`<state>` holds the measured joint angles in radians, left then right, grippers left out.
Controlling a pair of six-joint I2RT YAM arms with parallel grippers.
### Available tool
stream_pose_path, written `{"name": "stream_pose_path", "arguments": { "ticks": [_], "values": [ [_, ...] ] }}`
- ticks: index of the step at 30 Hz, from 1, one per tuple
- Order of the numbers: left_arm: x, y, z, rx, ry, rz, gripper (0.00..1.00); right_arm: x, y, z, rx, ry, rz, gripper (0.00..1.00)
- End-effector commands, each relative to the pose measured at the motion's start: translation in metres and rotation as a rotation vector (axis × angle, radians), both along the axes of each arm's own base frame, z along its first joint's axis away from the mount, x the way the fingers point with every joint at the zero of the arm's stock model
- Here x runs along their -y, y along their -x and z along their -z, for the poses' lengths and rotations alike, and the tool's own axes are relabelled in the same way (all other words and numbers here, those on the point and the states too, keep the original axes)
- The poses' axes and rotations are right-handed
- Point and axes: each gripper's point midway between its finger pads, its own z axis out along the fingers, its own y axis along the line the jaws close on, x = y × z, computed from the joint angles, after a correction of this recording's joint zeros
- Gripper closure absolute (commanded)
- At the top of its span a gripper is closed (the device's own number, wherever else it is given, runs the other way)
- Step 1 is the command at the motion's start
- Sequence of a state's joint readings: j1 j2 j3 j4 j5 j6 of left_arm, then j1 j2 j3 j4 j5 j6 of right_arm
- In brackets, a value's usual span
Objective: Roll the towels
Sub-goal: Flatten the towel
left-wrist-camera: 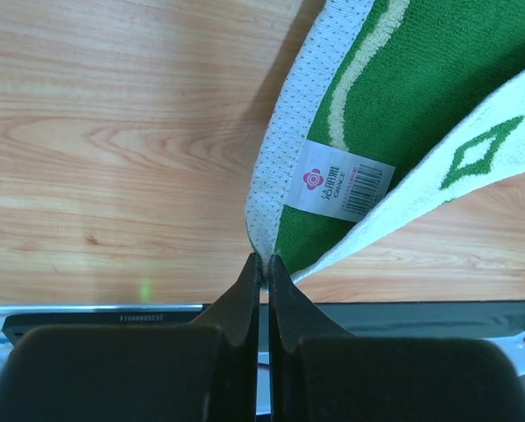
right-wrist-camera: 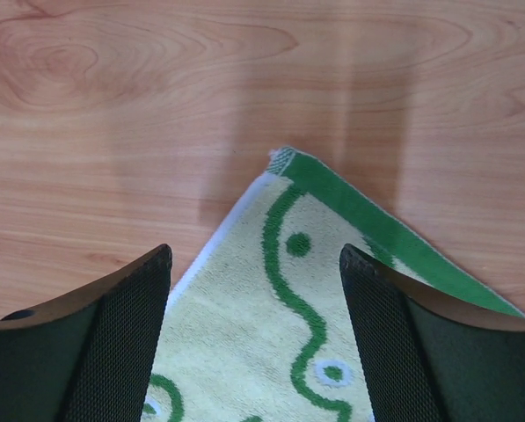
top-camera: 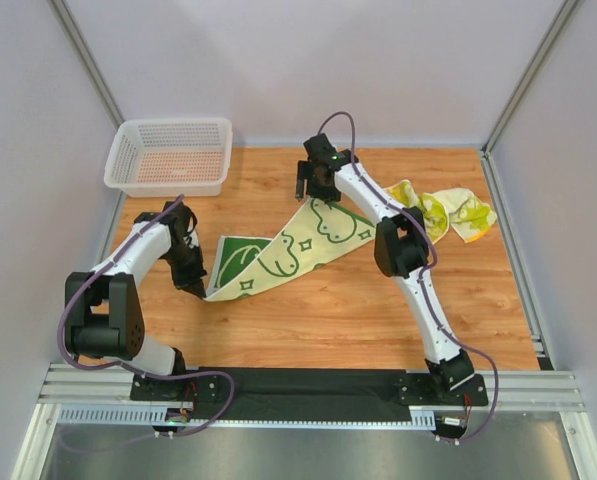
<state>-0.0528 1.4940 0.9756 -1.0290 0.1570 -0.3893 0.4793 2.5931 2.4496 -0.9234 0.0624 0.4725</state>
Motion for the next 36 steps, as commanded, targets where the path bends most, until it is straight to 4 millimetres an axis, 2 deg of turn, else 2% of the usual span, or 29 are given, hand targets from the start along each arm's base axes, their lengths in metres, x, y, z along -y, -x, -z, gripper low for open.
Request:
{"name": "stream_pose_path", "arguments": {
  "ticks": [1, 6, 9, 12, 13, 15, 16, 17, 18, 20, 24, 25, 26, 27, 28, 31, 32, 34, 35, 36],
  "values": [
    [0.005, 0.007, -0.001, -0.016, 0.027, 0.030, 1.00, -0.005, -0.025, -0.014, 0.130, 0.031, 0.077, 0.22],
    [0.008, 0.006, -0.002, -0.010, 0.046, 0.038, 1.00, 0.007, -0.029, 0.006, 0.134, 0.116, 0.129, 0.24],
    [0.010, 0.006, -0.001, -0.016, 0.058, 0.042, 1.00, 0.010, -0.025, 0.027, 0.098, 0.155, 0.117, 0.32],
    [0.011, 0.005, 0.002, -0.025, 0.064, 0.048, 1.00, 0.010, -0.012, 0.044, 0.054, 0.200, 0.085, 0.48],
    [0.011, 0.003, 0.002, -0.024, 0.065, 0.049, 1.00, 0.010, -0.009, 0.046, 0.040, 0.197, 0.082, 0.58],
    [0.012, 0.002, 0.005, -0.028, 0.071, 0.051, 1.00, 0.013, -0.003, 0.051, 0.017, 0.208, 0.076, 0.67],
    [0.012, 0.002, 0.007, -0.035, 0.071, 0.052, 1.00, 0.013, -0.002, 0.051, 0.014, 0.211, 0.071, 0.77],
    [0.012, 0.001, 0.008, -0.037, 0.071, 0.054, 1.00, 0.013, -0.002, 0.049, 0.014, 0.212, 0.070, 0.81],
    [0.011, -0.002, 0.007, -0.027, 0.068, 0.058, 1.00, 0.013, -0.002, 0.041, 0.022, 0.208, 0.067, 0.85],
    [0.008, -0.004, 0.009, -0.026, 0.050, 0.066, 1.00, 0.012, -0.003, 0.030, 0.040, 0.200, 0.063, 0.99],
    [0.008, -0.016, 0.006, -0.015, 0.053, 0.070, 1.00, 0.009, -0.011, -0.008, 0.091, 0.131, 0.068, 1.00],
    [0.009, -0.025, 0.000, 0.008, 0.057, 0.074, 1.00, 0.008, -0.012, -0.027, 0.116, 0.106, 0.068, 1.00],
    [0.009, -0.028, -0.001, 0.002, 0.057, 0.073, 1.00, 0.010, -0.014, -0.036, 0.127, 0.097, 0.072, 1.00],
    [0.009, -0.040, -0.008, 0.034, 0.054, 0.073, 1.00, 0.010, -0.017, -0.049, 0.155, 0.075, 0.077, 1.00],
    [0.009, -0.046, -0.010, 0.040, 0.053, 0.072, 1.00, 0.007, -0.018, -0.076, 0.193, 0.029, 0.072, 1.00],
    [0.010, -0.074, -0.026, 0.097, 0.050, 0.063, 1.00, 0.006, -0.024, -0.106, 0.235, -0.084, 0.059, 1.00],
    [0.013, -0.092, -0.039, 0.147, 0.059, 0.058, 1.00, 0.010, -0.028, -0.132, 0.274, -0.136, 0.065, 1.00],
    [0.015, -0.109, -0.046, 0.176, 0.068, 0.057, 1.00, 0.014, -0.030, -0.158, 0.300, -0.207, 0.048, 1.00],
    [0.015, -0.115, -0.052, 0.184, 0.066, 0.060, 1.00, 0.014, -0.026, -0.183, 0.330, -0.249, 0.027, 1.00],
    [0.016, -0.131, -0.068, 0.239, 0.069, 0.062, 1.00, 0.017, -0.025, -0.198, 0.354, -0.268, 0.022, 1.00]
  ]
}}
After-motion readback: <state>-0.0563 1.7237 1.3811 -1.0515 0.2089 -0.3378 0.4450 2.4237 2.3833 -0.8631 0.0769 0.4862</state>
